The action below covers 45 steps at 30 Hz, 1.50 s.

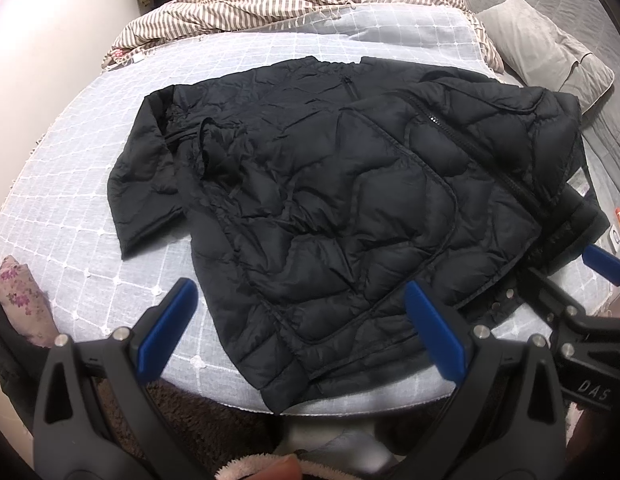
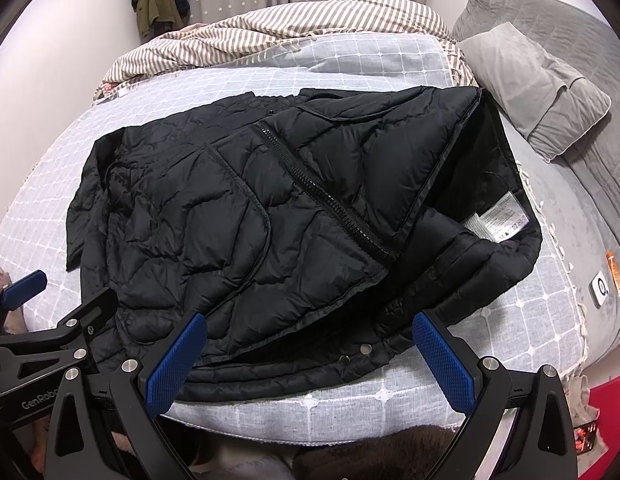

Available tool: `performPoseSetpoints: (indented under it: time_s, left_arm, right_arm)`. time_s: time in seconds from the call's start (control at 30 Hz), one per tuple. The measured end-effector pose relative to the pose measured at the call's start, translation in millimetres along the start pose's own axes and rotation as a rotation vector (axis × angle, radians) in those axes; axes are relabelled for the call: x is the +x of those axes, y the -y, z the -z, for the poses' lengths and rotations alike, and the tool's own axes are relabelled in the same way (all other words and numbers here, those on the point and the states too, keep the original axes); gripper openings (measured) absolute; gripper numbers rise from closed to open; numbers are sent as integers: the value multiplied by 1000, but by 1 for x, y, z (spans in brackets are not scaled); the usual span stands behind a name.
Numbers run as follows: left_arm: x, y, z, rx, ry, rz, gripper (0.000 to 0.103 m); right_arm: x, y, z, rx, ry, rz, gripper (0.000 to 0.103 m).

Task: Fold large clothes
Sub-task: 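Grasp the jacket hem with the left tool while the right tool grasps it too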

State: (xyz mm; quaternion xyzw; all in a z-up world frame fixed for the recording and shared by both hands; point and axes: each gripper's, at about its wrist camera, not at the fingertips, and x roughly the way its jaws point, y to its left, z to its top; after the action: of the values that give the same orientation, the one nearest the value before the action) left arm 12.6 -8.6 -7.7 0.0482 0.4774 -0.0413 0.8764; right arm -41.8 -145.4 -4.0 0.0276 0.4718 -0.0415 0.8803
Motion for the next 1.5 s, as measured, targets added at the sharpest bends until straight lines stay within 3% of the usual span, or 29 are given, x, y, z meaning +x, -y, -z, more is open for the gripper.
performPoseSetpoints:
  time_s: [0.17, 0.37, 0.43, 0.63, 0.77, 0.87, 1.03, 1.13, 1.33, 1.4, 1.47, 1.5]
  left_arm:
    - [10, 1, -7, 32, -10, 45, 103]
    - [8, -8, -29, 72, 20, 273, 103]
    - [10, -12, -40, 88, 44, 285, 103]
    - [34, -50, -89, 114, 40, 236, 103]
    - [64, -99, -122, 54, 37, 68, 103]
    - [90, -131, -141, 31, 25, -38, 103]
    - [135, -170, -172, 4, -25, -43, 100]
    - [169, -186, -199, 30, -34, -117, 100]
    - [254, -233, -244, 13, -110, -274, 100]
    - [281, -253, -248, -49, -159, -268, 97]
    - [300, -267, -247, -123, -199, -204, 92]
    - [308, -273, -244, -166, -216, -164, 85]
  right_arm:
    - [-1, 0, -10, -34, 8, -30, 103]
    - [-18, 7, -46, -132, 52, -118, 103]
    - [-24, 11, -65, -176, 77, -120, 103]
    - [-32, 48, -135, -198, 113, -190, 103]
    - [-12, 95, -183, -118, 106, -161, 103]
    - [19, 136, -214, -64, 62, -123, 103]
    - [84, 184, -254, -34, -58, -64, 103]
    - [117, 196, -271, -51, -92, -24, 102]
    - [193, 211, -293, -38, -170, -47, 89]
    - [217, 213, -294, -42, -203, -33, 84]
    - [239, 214, -293, -46, -237, -19, 83]
    - [249, 215, -292, -50, -253, -7, 81]
